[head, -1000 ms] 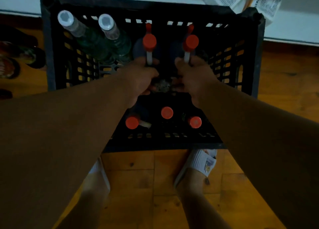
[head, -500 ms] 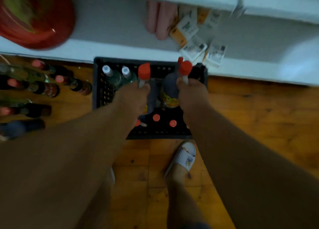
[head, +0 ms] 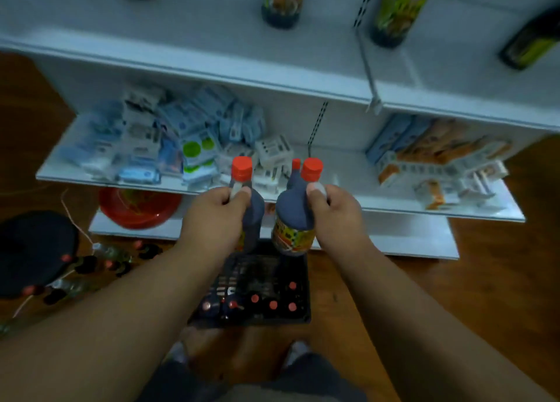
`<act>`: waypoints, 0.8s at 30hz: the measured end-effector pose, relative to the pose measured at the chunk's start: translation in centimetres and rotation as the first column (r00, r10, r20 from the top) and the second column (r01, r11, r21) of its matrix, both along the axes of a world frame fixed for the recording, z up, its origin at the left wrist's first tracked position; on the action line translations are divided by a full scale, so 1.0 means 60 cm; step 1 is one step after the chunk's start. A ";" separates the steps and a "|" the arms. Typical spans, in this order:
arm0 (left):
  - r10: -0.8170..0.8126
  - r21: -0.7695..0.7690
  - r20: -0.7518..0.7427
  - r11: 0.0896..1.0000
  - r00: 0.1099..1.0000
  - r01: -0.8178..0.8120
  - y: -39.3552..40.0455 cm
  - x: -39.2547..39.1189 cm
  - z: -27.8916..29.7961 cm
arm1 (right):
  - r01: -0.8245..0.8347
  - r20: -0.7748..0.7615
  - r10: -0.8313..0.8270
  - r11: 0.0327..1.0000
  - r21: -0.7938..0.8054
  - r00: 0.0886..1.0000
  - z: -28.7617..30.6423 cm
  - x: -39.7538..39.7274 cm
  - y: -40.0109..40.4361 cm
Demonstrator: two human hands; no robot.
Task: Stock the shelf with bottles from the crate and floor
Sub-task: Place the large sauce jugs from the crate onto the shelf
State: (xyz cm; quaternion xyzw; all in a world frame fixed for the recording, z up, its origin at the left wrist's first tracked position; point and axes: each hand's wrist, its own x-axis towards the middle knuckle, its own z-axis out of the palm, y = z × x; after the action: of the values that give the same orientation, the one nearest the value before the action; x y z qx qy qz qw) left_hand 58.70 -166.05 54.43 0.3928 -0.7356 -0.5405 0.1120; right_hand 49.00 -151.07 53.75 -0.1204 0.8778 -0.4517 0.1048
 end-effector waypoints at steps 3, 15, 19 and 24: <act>0.006 -0.010 -0.134 1.000 0.991 -0.007 0.003 0.003 0.085 | -0.003 -0.132 -0.008 0.997 -0.082 0.991 0.095 -0.004 0.003; 0.204 0.326 -0.359 0.942 0.911 -0.082 0.004 -0.031 0.349 | -0.034 -0.172 -0.060 0.865 -0.500 0.983 0.355 -0.031 0.018; 0.212 0.382 -0.332 0.921 0.919 -0.074 0.017 -0.043 0.390 | -0.076 -0.185 -0.034 0.827 -0.557 0.982 0.402 -0.060 0.038; 0.251 0.407 -0.318 0.907 0.914 -0.108 0.028 -0.064 0.406 | -0.119 -0.198 0.012 0.836 -0.536 0.980 0.424 -0.094 0.066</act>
State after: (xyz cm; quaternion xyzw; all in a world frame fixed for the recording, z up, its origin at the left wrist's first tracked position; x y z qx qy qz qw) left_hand 54.83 -164.38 78.78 0.3673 -0.5428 -0.7233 0.2175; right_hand 43.36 -147.09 79.20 -0.2172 0.7140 -0.6656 -0.0012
